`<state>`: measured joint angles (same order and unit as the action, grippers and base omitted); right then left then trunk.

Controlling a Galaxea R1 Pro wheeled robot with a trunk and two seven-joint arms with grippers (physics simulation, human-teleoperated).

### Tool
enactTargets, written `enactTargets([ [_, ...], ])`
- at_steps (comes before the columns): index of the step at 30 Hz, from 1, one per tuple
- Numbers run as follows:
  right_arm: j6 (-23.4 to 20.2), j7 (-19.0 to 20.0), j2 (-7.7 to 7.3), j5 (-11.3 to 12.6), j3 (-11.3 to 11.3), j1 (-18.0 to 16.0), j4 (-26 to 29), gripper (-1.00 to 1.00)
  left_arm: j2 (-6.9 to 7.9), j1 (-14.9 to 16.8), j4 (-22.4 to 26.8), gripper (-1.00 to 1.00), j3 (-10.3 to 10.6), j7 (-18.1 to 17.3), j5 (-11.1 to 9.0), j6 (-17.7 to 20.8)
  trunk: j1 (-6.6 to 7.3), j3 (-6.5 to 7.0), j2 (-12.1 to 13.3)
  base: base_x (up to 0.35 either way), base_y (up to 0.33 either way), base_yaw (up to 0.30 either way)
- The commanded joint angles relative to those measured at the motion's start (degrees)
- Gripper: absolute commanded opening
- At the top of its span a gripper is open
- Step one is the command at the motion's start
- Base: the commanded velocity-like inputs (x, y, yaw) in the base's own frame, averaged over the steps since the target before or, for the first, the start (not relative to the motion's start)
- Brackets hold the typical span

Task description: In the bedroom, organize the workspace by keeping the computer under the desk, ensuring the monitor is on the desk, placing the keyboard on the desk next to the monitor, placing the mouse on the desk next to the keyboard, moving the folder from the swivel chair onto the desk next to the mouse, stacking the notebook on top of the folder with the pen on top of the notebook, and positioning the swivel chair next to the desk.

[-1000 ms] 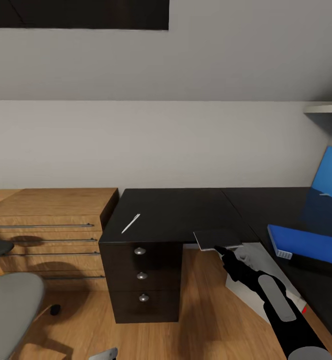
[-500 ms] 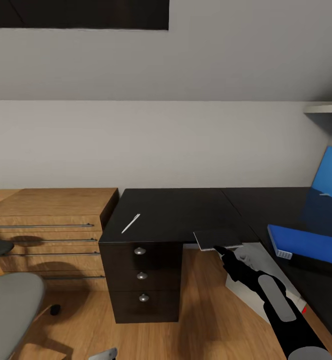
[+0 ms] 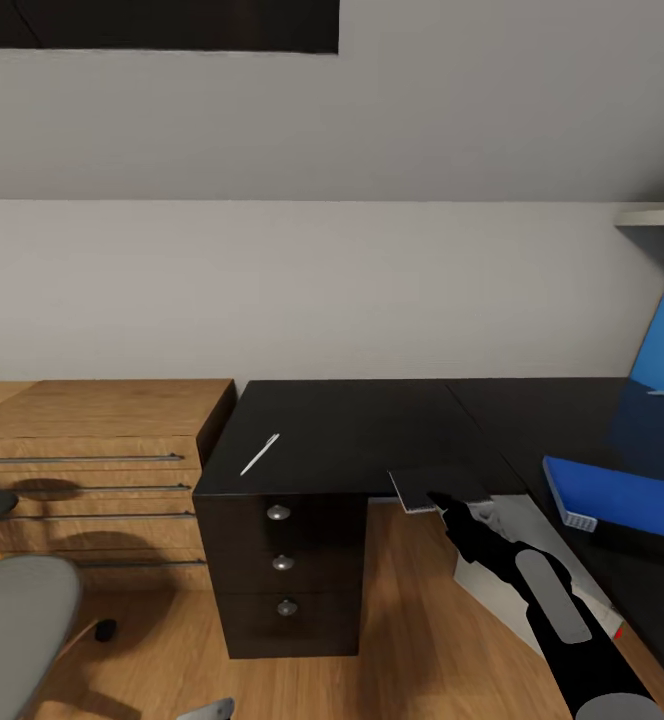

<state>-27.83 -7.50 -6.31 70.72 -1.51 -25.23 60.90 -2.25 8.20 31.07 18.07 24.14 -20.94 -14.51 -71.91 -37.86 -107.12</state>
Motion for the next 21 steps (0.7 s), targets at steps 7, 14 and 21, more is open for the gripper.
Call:
enactTargets([
  [7, -0.2, -0.5, -0.02, 0.6, 0.0, -0.1, 0.1, 1.0, 0.05, 0.1, -0.2, 1.0, 0.5, 0.4, -0.6, -0.3, 0.0, -0.06, 0.0, 0.121, 0.0, 0.0],
  [14, -0.1, -0.5, -0.02, 0.6, -0.1, 0.0, 0.1, 1.0, 0.05, 0.1, -0.2, 1.0, 0.5, 0.4, -0.6, -0.3, 0.0, -0.06, 0.0, 0.024, 0.0, 0.0],
  [21, -0.3, -0.6, -0.07, 0.5, 0.0, 0.0, 0.3, -1.0, 0.05, 0.0, -0.2, 1.0, 0.5, 0.3, -0.6, -0.3, 0.0, -0.06, 0.0, 0.001, 0.0, 0.0],
])
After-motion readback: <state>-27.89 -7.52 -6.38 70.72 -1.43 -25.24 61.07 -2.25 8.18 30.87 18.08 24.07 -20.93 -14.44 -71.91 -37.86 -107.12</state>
